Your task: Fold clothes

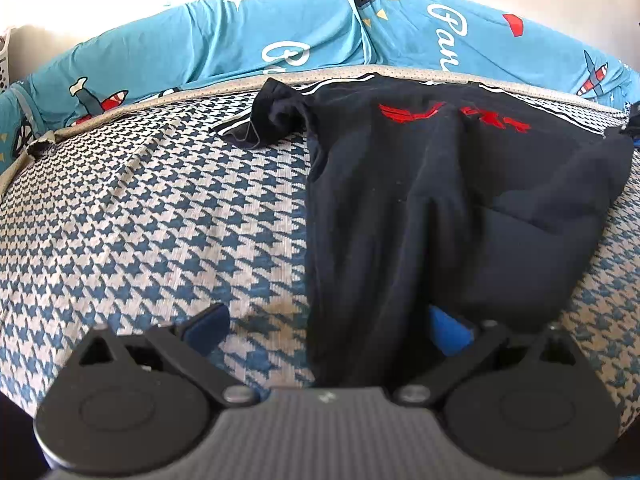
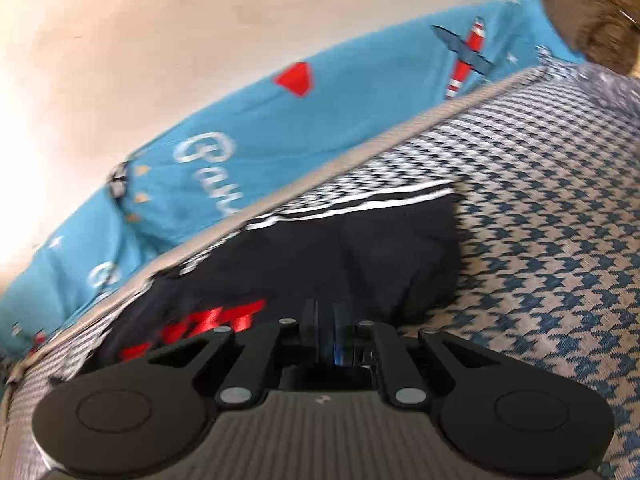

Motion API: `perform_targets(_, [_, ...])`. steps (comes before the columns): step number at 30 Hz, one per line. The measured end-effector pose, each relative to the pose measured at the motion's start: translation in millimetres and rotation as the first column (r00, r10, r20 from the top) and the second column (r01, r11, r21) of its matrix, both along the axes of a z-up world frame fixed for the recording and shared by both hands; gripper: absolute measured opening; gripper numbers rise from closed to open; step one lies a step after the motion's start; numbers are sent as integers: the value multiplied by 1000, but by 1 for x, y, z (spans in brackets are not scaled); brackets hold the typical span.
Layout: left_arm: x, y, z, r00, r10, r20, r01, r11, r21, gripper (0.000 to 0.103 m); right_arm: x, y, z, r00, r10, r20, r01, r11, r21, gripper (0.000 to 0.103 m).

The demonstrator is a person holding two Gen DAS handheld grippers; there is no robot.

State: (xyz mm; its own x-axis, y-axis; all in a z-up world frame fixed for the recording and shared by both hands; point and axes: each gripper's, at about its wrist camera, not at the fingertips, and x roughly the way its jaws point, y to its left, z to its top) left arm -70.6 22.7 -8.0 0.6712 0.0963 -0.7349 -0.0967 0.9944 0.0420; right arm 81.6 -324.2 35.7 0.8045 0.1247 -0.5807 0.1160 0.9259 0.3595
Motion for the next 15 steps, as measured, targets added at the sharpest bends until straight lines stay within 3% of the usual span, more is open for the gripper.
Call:
perform_targets(4, [2,1,-2,1000,5,0,-5,1000,-7,103,9,-17,-5,997,-59,-44,61,996,57,10])
perform_targets(7, [2,0,-2,1000,5,3,-5,1000,-2,103,-8,-31,5,995,-99,0,98,991,92,19])
perform_targets(10, [2,1,-2,1000,4,4,-4,1000,-4,103,-30,-34,16,991,-130,17,129,991,38,21])
perform_targets(15, [1,1,-2,1000,3,3,-3,1000,-6,103,-55,-22,16,997,-76,-32,73,993,-87,26])
